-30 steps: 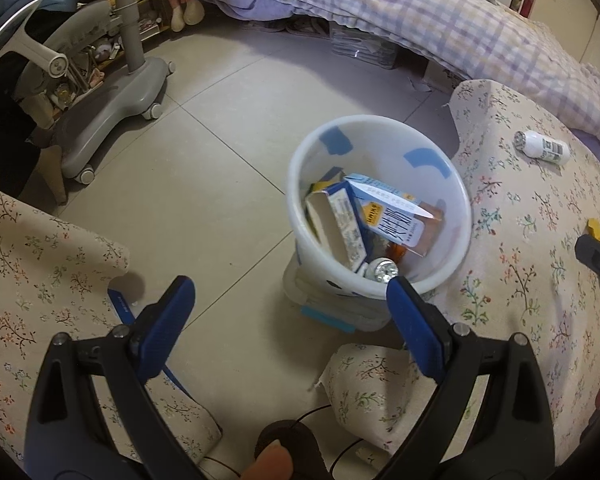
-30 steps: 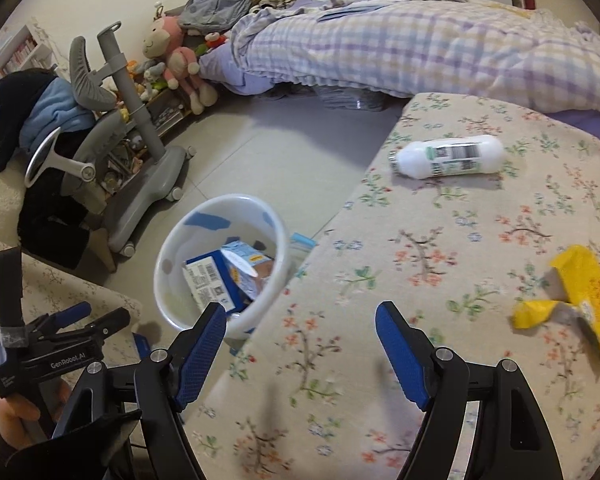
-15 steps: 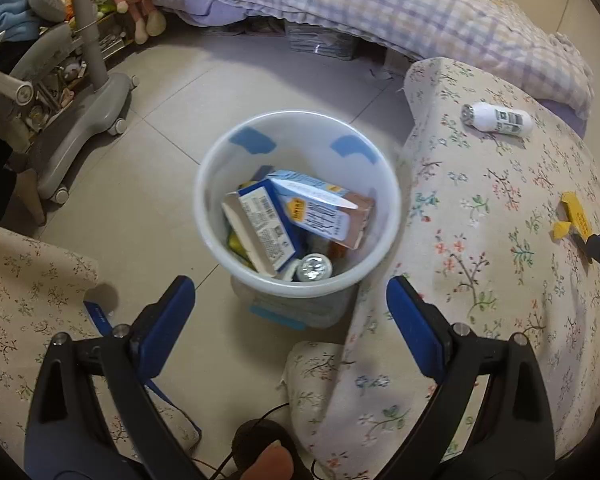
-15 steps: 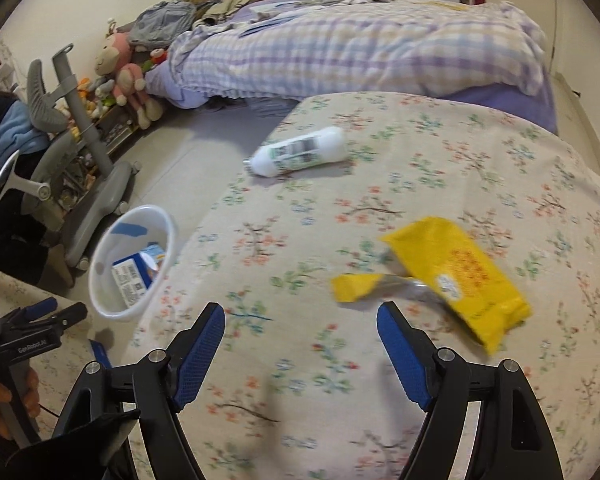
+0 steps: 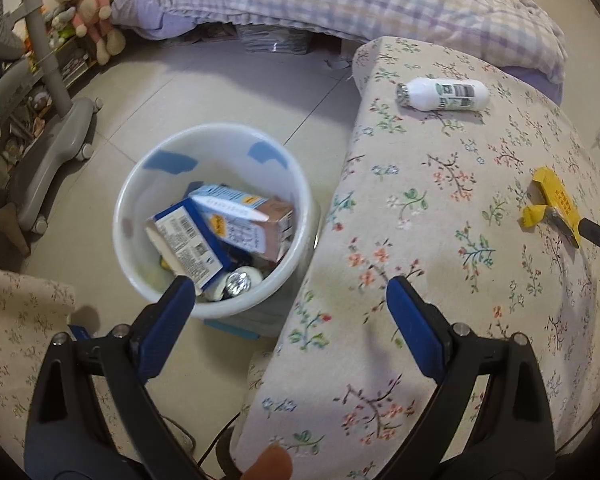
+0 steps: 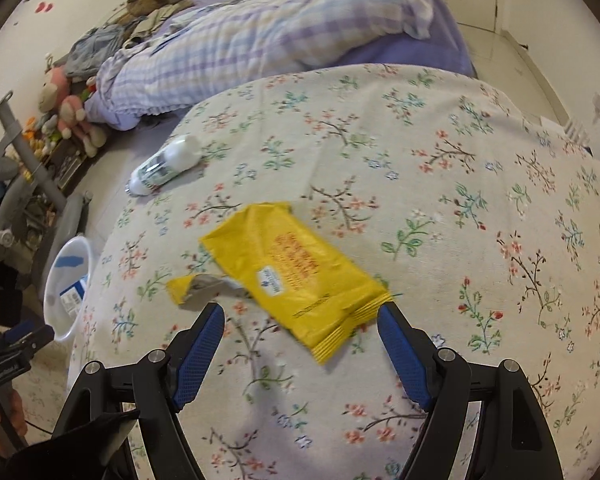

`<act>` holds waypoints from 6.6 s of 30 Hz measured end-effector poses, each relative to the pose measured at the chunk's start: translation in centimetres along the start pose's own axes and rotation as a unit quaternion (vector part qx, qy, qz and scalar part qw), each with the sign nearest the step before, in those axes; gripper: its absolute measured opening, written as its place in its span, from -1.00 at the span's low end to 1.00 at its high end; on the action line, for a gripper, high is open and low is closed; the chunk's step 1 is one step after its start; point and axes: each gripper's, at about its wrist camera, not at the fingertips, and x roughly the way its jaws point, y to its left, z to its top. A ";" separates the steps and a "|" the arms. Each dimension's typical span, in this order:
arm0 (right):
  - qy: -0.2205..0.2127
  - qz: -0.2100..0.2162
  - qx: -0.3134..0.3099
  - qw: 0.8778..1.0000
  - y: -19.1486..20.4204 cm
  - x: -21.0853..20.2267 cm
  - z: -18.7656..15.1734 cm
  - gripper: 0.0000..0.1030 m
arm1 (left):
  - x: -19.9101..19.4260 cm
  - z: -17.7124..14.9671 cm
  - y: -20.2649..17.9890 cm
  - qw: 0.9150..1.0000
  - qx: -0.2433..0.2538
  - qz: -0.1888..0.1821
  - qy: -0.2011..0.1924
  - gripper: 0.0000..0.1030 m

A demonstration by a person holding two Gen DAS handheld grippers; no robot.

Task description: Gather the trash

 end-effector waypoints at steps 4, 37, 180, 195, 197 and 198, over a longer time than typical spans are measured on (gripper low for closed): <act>0.009 0.007 0.014 1.000 -0.9 1.1 0.4 0.56 | 0.7 1.4 -1.9 0.999 0.032 0.009 -0.003 0.87; 0.008 0.032 -0.082 0.996 -0.2 2.6 0.9 0.41 | 7.2 12.7 -14.4 0.955 0.275 -0.099 -0.056 -0.14; -0.028 0.114 -0.142 0.983 23.6 -1.6 -3.7 0.49 | -2.8 -3.5 9.8 0.997 -0.070 0.034 -0.029 0.98; -0.083 -0.025 -0.104 0.991 15.6 -12.7 -12.4 0.68 | -10.0 -10.2 3.3 0.997 -0.034 -0.003 -0.070 0.98; -0.094 -0.036 -0.096 0.990 14.9 -13.7 -13.8 0.68 | -10.7 -11.1 2.7 0.996 -0.032 -0.009 -0.078 0.98; -0.100 -0.038 -0.093 0.990 14.6 -14.0 -14.5 0.68 | -10.9 -11.6 2.5 0.996 -0.030 -0.009 -0.084 0.98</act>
